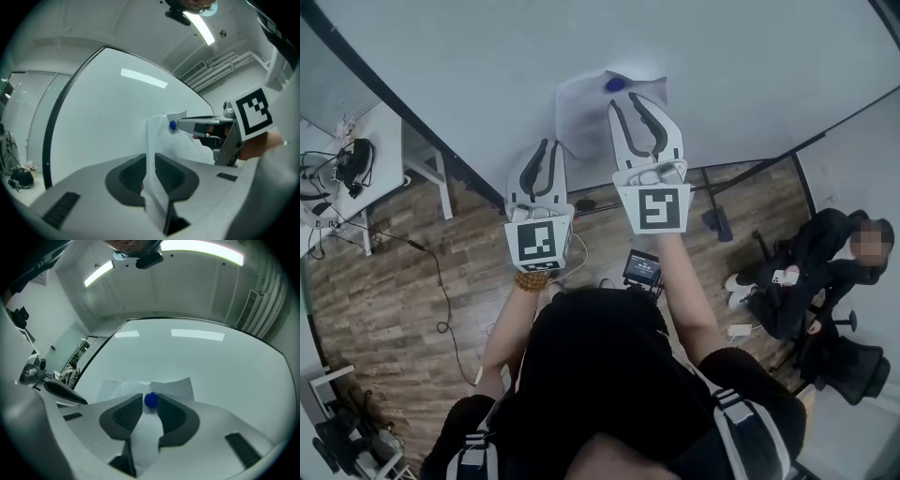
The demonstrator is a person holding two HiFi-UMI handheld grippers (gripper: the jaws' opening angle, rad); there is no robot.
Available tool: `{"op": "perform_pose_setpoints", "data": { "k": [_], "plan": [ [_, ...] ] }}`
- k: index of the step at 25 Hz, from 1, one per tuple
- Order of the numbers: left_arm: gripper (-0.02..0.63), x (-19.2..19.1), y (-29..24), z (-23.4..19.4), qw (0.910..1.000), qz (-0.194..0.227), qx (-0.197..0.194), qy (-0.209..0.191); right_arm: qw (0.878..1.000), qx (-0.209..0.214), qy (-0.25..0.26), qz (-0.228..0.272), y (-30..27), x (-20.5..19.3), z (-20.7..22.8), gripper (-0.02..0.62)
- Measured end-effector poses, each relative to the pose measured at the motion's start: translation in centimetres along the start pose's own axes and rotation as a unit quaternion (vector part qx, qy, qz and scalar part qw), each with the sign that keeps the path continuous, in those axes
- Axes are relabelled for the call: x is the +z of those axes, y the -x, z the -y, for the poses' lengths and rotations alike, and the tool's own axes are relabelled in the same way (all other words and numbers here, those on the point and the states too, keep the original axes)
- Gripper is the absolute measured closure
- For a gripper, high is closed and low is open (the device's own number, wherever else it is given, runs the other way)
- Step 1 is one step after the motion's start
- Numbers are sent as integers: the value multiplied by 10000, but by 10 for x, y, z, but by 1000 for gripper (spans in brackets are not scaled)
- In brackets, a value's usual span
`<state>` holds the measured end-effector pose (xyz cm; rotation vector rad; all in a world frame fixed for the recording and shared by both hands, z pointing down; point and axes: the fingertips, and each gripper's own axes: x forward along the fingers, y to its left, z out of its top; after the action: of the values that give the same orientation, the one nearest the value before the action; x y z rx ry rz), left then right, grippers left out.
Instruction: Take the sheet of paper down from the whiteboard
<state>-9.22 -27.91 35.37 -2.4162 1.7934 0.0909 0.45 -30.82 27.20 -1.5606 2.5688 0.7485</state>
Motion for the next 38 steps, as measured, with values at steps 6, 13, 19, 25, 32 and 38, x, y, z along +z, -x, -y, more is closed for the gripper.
{"op": "perform_pose_setpoints", "data": {
  "k": [6, 13, 19, 25, 32, 38],
  "plan": [
    [541, -3, -1, 1, 9999, -41, -58, -76, 9998, -163, 44, -41, -8, -3, 4, 479],
    [535, -2, -7, 5, 9998, -66, -144, -145, 9997, -129, 134, -157, -16, -9, 5, 468],
    [531, 0, -8, 4, 9997, -65, -164, -166, 9998, -154, 119, -110, -19, -6, 3, 463],
    [529, 1, -10, 5, 9996, -57, -197, -169, 9997, -171, 144, -123, -21, -7, 4, 465],
    [529, 2, -12, 5, 9997, -39, -191, -158, 9997, -150, 105, -147, -23, -9, 4, 468],
    [529, 7, -13, 5, 9998, 19, -160, -141, 9998, -187, 5, -46, -24, -9, 4, 470]
  ]
}}
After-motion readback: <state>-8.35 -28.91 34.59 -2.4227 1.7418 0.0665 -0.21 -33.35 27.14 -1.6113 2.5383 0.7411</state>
